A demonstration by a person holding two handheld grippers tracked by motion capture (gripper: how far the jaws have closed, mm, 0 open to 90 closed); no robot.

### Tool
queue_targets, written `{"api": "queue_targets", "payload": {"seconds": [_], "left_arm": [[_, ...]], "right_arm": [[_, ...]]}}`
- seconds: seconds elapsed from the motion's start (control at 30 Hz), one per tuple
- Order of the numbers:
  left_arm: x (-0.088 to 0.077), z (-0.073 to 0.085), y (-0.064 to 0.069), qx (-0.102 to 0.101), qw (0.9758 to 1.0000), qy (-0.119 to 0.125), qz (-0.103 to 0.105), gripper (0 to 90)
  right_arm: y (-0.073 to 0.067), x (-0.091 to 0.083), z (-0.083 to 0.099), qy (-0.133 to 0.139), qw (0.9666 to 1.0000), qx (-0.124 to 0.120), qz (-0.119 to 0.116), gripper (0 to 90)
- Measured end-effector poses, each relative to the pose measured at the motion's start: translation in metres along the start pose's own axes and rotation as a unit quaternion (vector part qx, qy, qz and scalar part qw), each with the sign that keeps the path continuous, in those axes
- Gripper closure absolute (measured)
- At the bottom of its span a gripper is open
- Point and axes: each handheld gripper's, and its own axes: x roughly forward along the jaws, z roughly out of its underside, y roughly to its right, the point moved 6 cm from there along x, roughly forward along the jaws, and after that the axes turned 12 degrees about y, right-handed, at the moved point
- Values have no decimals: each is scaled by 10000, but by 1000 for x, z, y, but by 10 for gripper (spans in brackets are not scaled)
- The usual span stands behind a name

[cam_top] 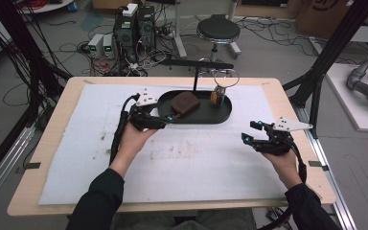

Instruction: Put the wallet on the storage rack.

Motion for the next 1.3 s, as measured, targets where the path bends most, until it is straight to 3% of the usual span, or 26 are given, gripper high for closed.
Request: {"api": "queue_targets", "payload": {"seconds": [0.13,0.3,0.63,0.77,0.87,0.93,1.3], "left_arm": [[-22,9,6,67,9999,124,91,239],[-49,24,4,-3,9997,251,-56,219],[-90,45,-14,-225,9975,526,-413,210],[-96,55,-18,-369,9962,606,-511,210],[-97,62,-21,-348,9963,547,-565,211],[-97,63,-23,-533,9953,615,-530,210],[-89,67,-19,-345,9957,629,-580,210]], "right_arm": [[2,0,0,6,10000,1,70,335],[6,-1,0,29,9998,52,212,334],[11,-8,8,-71,9987,96,497,324],[15,-9,11,-83,9983,106,571,317],[18,-10,11,-70,9977,142,659,312],[19,-11,11,-51,9974,120,705,311],[23,-10,15,-136,9968,121,782,300]]}}
